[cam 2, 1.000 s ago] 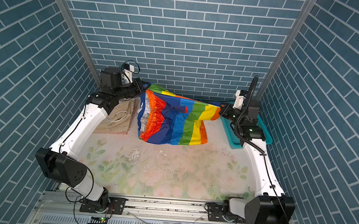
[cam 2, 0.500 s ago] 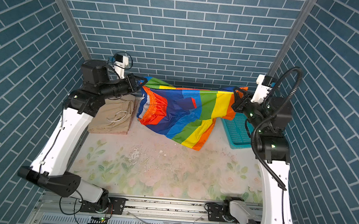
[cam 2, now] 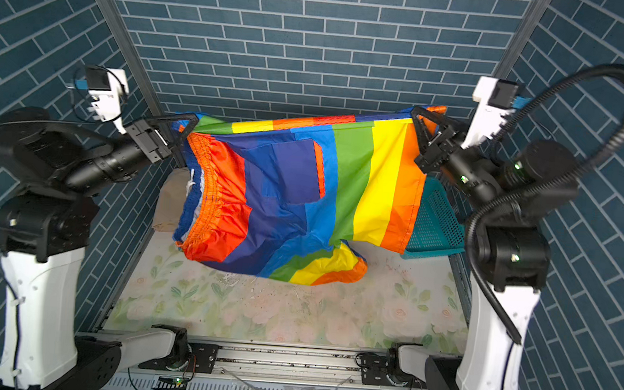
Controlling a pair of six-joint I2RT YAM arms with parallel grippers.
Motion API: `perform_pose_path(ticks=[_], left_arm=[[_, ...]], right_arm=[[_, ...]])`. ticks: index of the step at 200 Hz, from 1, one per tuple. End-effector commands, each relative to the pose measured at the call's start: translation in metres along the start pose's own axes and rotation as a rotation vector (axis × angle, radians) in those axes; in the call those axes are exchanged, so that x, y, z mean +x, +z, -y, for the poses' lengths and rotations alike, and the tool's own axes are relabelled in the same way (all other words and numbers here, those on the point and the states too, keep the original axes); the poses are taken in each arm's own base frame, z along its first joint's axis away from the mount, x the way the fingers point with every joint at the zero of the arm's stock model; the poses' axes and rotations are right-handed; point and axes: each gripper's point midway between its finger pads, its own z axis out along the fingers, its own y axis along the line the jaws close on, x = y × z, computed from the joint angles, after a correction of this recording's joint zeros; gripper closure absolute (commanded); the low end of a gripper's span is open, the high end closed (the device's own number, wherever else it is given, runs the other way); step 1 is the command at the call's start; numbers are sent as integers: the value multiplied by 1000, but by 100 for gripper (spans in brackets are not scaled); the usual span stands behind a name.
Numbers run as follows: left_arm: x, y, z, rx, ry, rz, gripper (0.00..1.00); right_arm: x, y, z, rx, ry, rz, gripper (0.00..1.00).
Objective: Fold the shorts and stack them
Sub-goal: 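Lift the rainbow shorts with both grippers and shake them out in the air, then lower the rainbow shorts flat onto the table with both grippers, drawing toward the robot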
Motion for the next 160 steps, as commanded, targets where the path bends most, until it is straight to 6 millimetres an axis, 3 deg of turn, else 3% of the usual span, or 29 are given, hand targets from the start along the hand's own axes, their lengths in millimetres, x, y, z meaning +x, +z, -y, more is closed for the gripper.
perform_pose_path(ticks=[1, 30, 51, 74, 84, 92, 96, 105, 121, 140, 160], left_arm=[[11, 24, -139, -302, -194, 11, 100], [78, 60, -242, -397, -349, -132, 100], [126, 76, -303, -474, -415, -223, 100], [165, 99, -351, -517, -465, -309, 100], [179, 112, -365, -522, -473, -351, 100], [189, 123, -373, -528, -471, -379, 100], [192, 128, -377, -530, -470, -390, 100], [199, 139, -385, -531, -471, -412, 100], [195, 156, -393, -520, -471, -410, 100], [170, 169, -392, -506, -441, -375, 100], [148, 176, -384, -482, -413, -339, 100]], right_arm=[[77, 57, 151, 384, 96, -172, 100], [166, 101, 224, 442, 202, -342, 100], [211, 123, 262, 473, 229, -421, 100], [245, 145, 291, 472, 244, -489, 100], [258, 153, 302, 476, 252, -514, 100], [256, 157, 305, 477, 249, -512, 100], [269, 160, 314, 485, 259, -532, 100], [266, 165, 315, 481, 254, -525, 100], [242, 169, 310, 473, 227, -478, 100], [203, 167, 295, 465, 182, -411, 100], [180, 157, 275, 446, 172, -389, 100]])
